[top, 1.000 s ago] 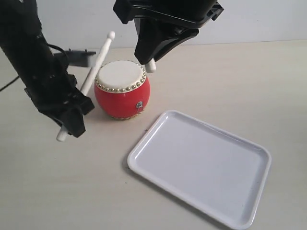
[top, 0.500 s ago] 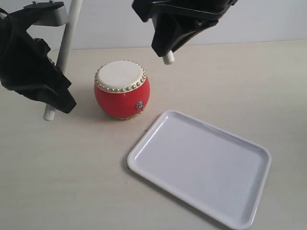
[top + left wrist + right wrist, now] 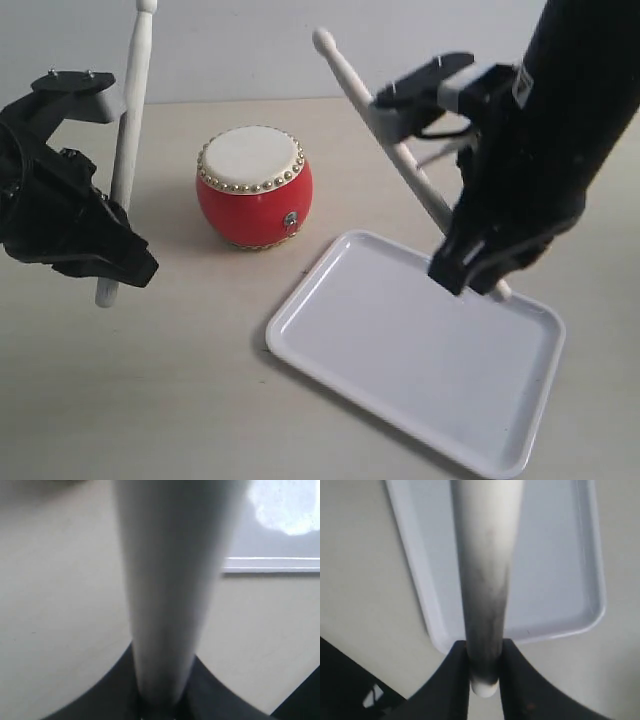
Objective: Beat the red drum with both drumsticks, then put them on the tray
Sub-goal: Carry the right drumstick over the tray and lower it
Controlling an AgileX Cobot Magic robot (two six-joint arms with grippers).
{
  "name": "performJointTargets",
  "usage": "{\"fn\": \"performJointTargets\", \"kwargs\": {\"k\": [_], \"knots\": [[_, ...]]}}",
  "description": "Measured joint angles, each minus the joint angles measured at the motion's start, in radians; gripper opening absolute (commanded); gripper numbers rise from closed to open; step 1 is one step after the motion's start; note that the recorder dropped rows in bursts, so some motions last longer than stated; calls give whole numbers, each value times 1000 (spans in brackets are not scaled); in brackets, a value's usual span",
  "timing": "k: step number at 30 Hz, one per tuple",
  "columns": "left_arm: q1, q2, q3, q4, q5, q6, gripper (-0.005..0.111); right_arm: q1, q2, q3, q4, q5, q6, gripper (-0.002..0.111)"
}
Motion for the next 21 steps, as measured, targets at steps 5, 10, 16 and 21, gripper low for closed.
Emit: {"fn": "performJointTargets", "kwargs": {"k": [5,10,16,21], "knots": [[0,-31,15,-10,-11,4,0,0,34,85,-135,2,-6,0],[0,-66,15,-18,-22,10,0,0,115,89,-190,2,-55,0],[0,-94,17,-21,-22,13,0,0,238,89,-257,0,-66,0],[0,-110,17,-24,-7,15,0,0,312,89,-286,-1,-56,0]]}}
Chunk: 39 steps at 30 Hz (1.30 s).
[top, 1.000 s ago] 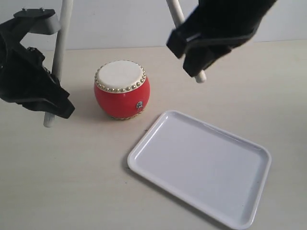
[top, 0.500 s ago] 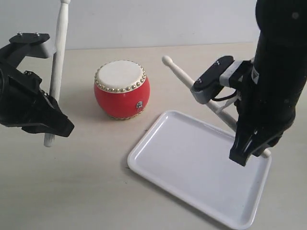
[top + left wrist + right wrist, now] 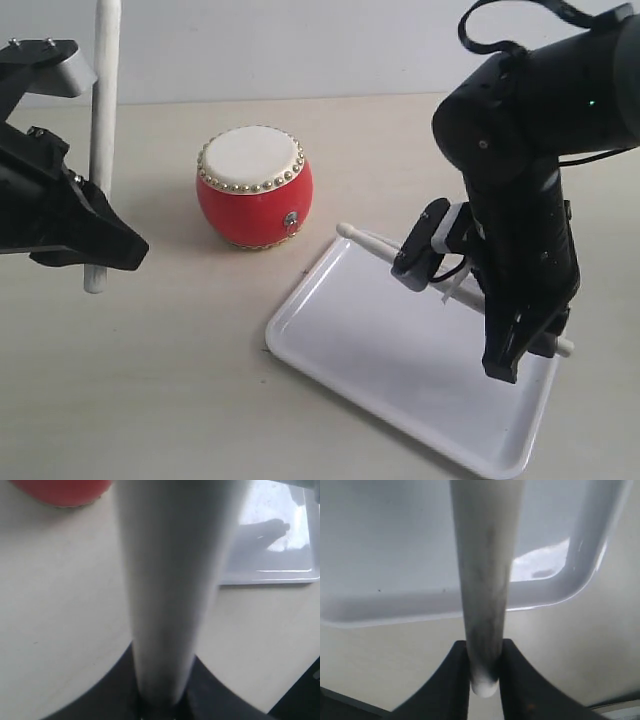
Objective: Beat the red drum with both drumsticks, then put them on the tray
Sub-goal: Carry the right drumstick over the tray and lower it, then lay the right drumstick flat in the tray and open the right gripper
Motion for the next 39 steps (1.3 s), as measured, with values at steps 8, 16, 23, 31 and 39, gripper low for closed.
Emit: {"fn": "performJointTargets", "kwargs": {"k": [8,16,23,31,39], "knots": [[0,-20,0,-6,17,0,0,0,82,3,-32,-4,33,0],[0,-22,0,-8,35,0,0,0,118,3,-61,-5,67,0],[0,-22,0,-24,35,0,0,0,119,3,-108,-21,119,0],[0,-22,0,-30,33,2,0,0,153,3,-132,-112,123,0],[0,-22,0,-30,31,2,0,0,200,3,-151,-98,130,0]]}}
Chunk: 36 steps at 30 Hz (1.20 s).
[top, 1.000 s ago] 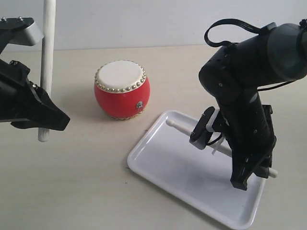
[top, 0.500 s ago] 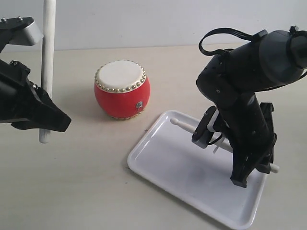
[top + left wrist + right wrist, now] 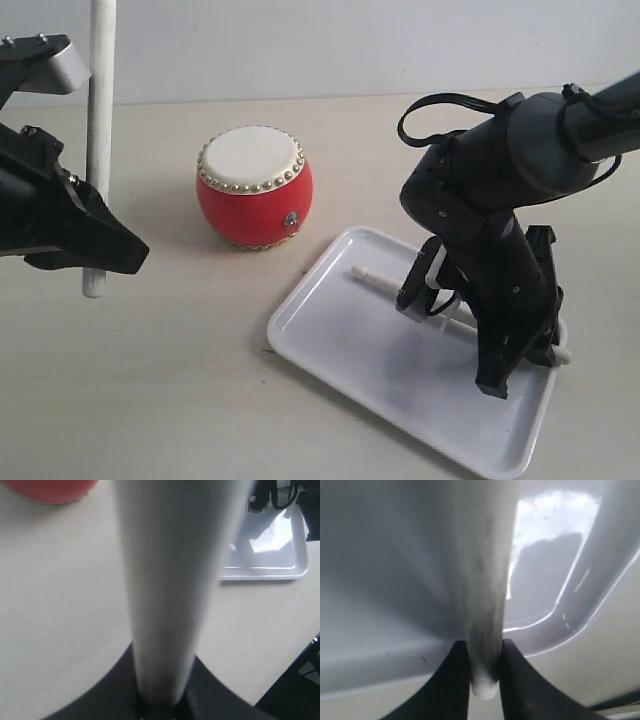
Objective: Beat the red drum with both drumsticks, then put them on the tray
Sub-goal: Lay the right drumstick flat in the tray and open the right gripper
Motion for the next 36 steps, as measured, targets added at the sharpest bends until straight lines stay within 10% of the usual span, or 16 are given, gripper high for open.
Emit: {"fn": "performJointTargets", "kwargs": {"k": [36], "knots": [[0,0,0,0,0,1,0,0,2,-107,-7,22,91,0]]}}
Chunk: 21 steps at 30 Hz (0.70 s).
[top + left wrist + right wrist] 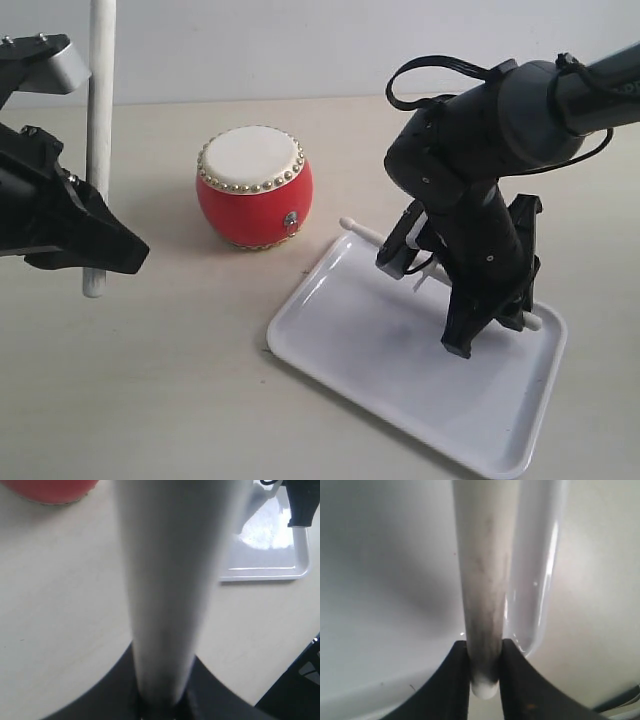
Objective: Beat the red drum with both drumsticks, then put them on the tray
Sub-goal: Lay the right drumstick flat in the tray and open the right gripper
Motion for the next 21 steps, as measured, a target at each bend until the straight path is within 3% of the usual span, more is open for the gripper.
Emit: {"fn": "performJointTargets", "kwargs": {"k": [9,16,21], "knots": [[0,0,0,0,0,0,0,0,49,-2,7,3,-12,1],[0,0,0,0,0,0,0,0,52,-2,7,3,-14,21],[0,0,0,0,0,0,0,0,52,-2,7,3,-16,29]]}}
